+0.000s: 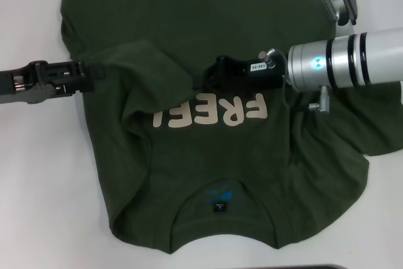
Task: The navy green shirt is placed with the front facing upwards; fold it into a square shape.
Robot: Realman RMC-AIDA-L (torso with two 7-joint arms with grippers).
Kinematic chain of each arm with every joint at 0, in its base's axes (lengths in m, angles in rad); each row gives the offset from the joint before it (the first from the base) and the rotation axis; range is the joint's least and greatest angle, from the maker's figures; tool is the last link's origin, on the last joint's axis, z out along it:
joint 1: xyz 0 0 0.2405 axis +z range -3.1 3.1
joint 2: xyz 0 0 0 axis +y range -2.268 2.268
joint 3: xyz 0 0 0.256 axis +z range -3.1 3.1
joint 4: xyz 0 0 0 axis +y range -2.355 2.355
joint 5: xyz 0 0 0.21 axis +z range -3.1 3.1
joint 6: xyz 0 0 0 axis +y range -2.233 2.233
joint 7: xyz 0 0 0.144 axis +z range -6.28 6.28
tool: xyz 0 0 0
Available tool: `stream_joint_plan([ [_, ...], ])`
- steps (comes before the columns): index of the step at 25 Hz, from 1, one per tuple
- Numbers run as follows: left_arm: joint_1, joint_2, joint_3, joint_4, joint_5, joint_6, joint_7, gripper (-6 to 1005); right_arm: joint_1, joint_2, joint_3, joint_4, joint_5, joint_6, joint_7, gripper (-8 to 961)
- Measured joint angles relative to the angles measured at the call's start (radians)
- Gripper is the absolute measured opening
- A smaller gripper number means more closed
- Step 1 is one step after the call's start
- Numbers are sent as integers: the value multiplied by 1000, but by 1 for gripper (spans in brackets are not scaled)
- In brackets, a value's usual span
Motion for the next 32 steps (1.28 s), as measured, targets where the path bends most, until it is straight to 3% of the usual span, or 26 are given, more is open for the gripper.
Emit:
stream_joint_plan([
  [16, -1, -1, 0, -2, 0, 1, -3, 689, -33, -14, 13, -69, 0, 42, 27, 14],
  [32, -3, -4, 0, -17, 0, 3, 3, 689, 24, -17, 0, -109, -43, 156, 15, 15],
])
